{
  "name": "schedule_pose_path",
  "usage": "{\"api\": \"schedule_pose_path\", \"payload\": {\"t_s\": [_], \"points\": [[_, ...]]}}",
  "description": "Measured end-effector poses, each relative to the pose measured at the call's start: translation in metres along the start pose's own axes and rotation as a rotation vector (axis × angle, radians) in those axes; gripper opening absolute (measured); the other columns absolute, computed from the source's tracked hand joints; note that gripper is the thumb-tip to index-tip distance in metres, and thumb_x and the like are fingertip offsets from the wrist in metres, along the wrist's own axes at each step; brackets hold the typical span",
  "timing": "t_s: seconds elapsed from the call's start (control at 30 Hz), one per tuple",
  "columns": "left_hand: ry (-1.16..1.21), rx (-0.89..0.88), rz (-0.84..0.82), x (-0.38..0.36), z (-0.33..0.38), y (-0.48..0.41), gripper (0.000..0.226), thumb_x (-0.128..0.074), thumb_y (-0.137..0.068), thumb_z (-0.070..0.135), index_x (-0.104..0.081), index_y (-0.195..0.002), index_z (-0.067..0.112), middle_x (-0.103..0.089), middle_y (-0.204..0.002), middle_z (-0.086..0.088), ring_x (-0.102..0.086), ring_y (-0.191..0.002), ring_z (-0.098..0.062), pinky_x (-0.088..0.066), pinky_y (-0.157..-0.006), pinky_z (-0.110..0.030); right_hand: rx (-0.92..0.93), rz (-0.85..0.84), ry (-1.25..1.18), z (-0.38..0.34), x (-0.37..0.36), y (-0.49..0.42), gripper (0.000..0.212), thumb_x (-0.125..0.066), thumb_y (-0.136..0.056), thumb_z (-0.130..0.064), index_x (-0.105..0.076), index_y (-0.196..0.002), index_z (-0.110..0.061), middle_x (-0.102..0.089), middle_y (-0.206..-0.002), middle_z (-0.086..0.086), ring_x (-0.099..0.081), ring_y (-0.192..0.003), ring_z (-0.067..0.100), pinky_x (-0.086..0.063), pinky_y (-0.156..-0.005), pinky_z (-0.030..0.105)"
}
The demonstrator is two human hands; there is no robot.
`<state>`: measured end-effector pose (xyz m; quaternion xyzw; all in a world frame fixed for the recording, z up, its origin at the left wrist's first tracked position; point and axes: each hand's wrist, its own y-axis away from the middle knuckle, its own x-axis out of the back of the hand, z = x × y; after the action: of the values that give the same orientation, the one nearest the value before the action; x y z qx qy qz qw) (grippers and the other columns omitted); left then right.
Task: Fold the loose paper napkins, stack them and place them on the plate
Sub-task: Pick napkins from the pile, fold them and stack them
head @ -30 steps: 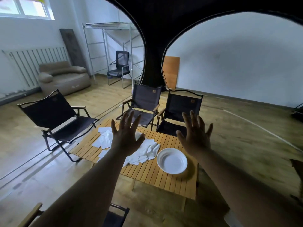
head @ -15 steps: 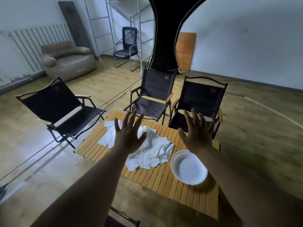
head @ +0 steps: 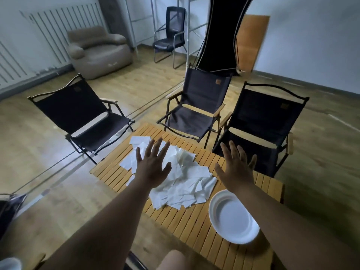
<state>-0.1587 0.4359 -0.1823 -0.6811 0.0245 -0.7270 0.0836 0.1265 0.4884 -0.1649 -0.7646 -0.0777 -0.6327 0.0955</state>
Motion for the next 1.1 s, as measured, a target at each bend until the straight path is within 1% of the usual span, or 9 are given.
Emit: {"api": "schedule_pose_path", "payload": {"t_s": [0.13,0.3,0.4,0.53,0.63,0.73,0.8,0.97,1.1], "points": [[-0.005,0.004,-0.027,-0.011,-0.005,-0.020,0.070,-0.037,-0.097,0.057,-0.005,-0.157,0.038,0.001,-0.167,0.003,0.007,-0.153,-0.023,0.014,-0.116,-0.057,-0.008,-0.037,-0.022,0.004,-0.011,-0.020,0.076,-0.022,-0.088,-0.061,-0.007,-0.158,-0.036,-0.006,-0.168,0.001,-0.004,-0.154,0.028,0.003,-0.117,0.065],[0.030,-0.012,-0.071,-0.025,-0.016,-0.052,0.070,-0.037,-0.098,0.057,-0.001,-0.156,0.039,0.006,-0.167,0.004,0.010,-0.153,-0.023,0.015,-0.116,-0.057,-0.047,-0.068,-0.031,-0.003,-0.022,-0.042,0.074,-0.021,-0.089,-0.060,-0.004,-0.157,-0.038,-0.005,-0.168,0.000,-0.002,-0.154,0.027,0.002,-0.118,0.066],[0.068,-0.037,-0.089,-0.040,-0.030,-0.077,0.071,-0.038,-0.098,0.056,0.000,-0.156,0.041,0.006,-0.167,0.005,0.011,-0.153,-0.021,0.013,-0.116,-0.058,-0.074,-0.062,-0.044,-0.018,-0.030,-0.057,0.074,-0.022,-0.089,-0.059,-0.003,-0.157,-0.038,-0.004,-0.168,0.000,-0.002,-0.154,0.027,0.003,-0.117,0.065],[0.088,-0.124,-0.149,-0.058,-0.058,-0.117,0.071,-0.036,-0.098,0.056,0.003,-0.156,0.041,0.010,-0.166,0.007,0.015,-0.152,-0.018,0.014,-0.116,-0.057,-0.172,-0.060,-0.021,-0.040,-0.047,-0.087,0.075,-0.019,-0.088,-0.061,-0.003,-0.158,-0.038,-0.002,-0.168,-0.001,-0.001,-0.155,0.025,0.004,-0.118,0.064],[0.110,-0.206,-0.193,-0.070,-0.089,-0.147,0.071,-0.035,-0.098,0.056,0.003,-0.156,0.041,0.011,-0.166,0.007,0.016,-0.152,-0.018,0.010,-0.118,-0.060,-0.277,-0.076,-0.014,-0.064,-0.066,-0.105,0.075,-0.018,-0.088,-0.062,-0.004,-0.158,-0.037,-0.001,-0.169,-0.001,-0.001,-0.155,0.025,0.002,-0.119,0.064],[0.097,-0.292,-0.255,-0.082,-0.124,-0.172,0.070,-0.033,-0.098,0.057,0.006,-0.155,0.041,0.014,-0.165,0.008,0.017,-0.151,-0.018,0.009,-0.119,-0.060,-0.362,-0.083,0.003,-0.101,-0.087,-0.117,0.070,-0.026,-0.096,-0.062,-0.004,-0.158,-0.038,0.000,-0.169,-0.002,-0.002,-0.155,0.025,-0.001,-0.120,0.063],[0.088,-0.340,-0.300,-0.089,-0.144,-0.184,0.070,-0.032,-0.098,0.057,0.007,-0.155,0.041,0.015,-0.165,0.008,0.017,-0.152,-0.019,0.010,-0.118,-0.059,-0.406,-0.102,0.001,-0.126,-0.100,-0.124,0.071,-0.031,-0.098,-0.061,-0.002,-0.158,-0.038,0.002,-0.169,-0.002,-0.002,-0.155,0.025,0.000,-0.119,0.063],[0.080,-0.422,-0.353,-0.110,-0.171,-0.189,0.070,-0.031,-0.098,0.058,0.005,-0.155,0.042,0.011,-0.166,0.008,0.015,-0.152,-0.019,0.010,-0.118,-0.059,-0.464,-0.146,-0.002,-0.165,-0.125,-0.123,0.071,-0.032,-0.098,-0.061,-0.001,-0.158,-0.038,0.003,-0.168,-0.002,-0.002,-0.155,0.026,0.002,-0.118,0.062],[0.088,-0.450,-0.392,-0.129,-0.179,-0.184,0.070,-0.031,-0.098,0.059,0.006,-0.155,0.043,0.011,-0.166,0.007,0.016,-0.152,-0.019,0.014,-0.117,-0.058,-0.479,-0.184,-0.003,-0.179,-0.141,-0.121,0.070,-0.028,-0.098,-0.060,0.001,-0.158,-0.038,0.005,-0.168,-0.002,0.000,-0.155,0.026,0.002,-0.119,0.062]]}}
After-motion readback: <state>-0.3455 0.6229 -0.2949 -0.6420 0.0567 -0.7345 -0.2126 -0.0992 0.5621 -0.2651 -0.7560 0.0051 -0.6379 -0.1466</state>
